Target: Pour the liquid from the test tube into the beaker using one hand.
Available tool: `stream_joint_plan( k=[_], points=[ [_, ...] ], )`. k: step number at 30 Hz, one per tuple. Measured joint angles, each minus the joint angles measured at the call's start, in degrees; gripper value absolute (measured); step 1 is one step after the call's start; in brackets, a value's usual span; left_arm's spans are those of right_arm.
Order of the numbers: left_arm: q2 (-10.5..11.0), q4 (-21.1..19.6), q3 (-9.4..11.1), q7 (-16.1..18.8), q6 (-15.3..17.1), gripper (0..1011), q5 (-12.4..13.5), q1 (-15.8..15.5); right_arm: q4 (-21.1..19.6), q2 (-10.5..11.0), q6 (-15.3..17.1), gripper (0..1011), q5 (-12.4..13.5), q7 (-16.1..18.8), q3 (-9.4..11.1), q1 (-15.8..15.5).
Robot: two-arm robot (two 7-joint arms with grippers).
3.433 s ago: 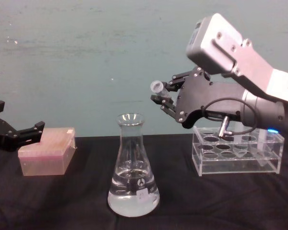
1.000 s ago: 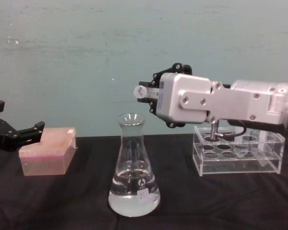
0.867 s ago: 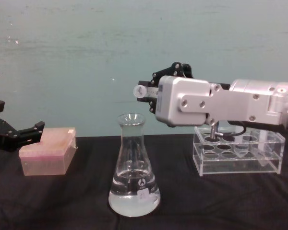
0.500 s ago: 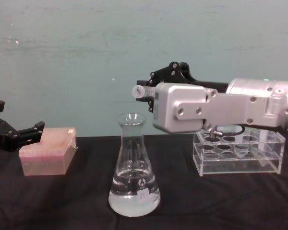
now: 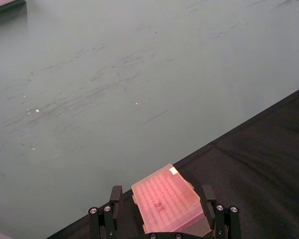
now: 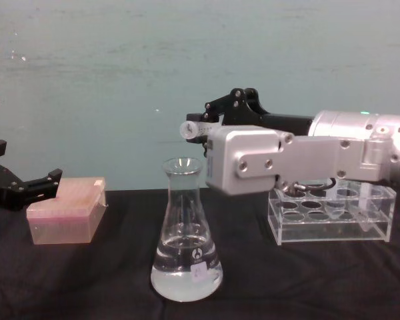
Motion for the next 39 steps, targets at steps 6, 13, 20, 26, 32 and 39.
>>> stream_joint_plan(
  k=[6, 13, 20, 26, 32, 39],
  points=[
    [0.0, 0.0, 0.0, 0.0, 0.0, 1000, 0.0, 0.0, 0.39, -0.07, 0.42, 204, -1.17, -0.76, -0.55, 0.32],
    [0.0, 0.0, 0.0, 0.0, 0.0, 1000, 0.0, 0.0, 0.88, -0.15, 0.74, 204, -2.08, -1.32, -1.07, 0.71],
    [0.0, 0.0, 0.0, 0.0, 0.0, 1000, 0.0, 0.0, 1.33, -0.18, 0.88, 204, -2.93, -1.94, -1.61, 1.08],
    [0.0, 0.0, 0.0, 0.0, 0.0, 1000, 0.0, 0.0, 1.63, -0.17, 0.99, 204, -3.45, -2.35, -1.96, 1.43],
    [0.0, 0.0, 0.0, 0.0, 0.0, 1000, 0.0, 0.0, 1.7, -0.09, 1.07, 204, -3.92, -2.68, -2.25, 1.6],
    [0.0, 0.0, 0.0, 0.0, 0.0, 1000, 0.0, 0.0, 1.98, -0.05, 1.14, 204, -4.43, -3.11, -2.61, 1.83]
  ],
)
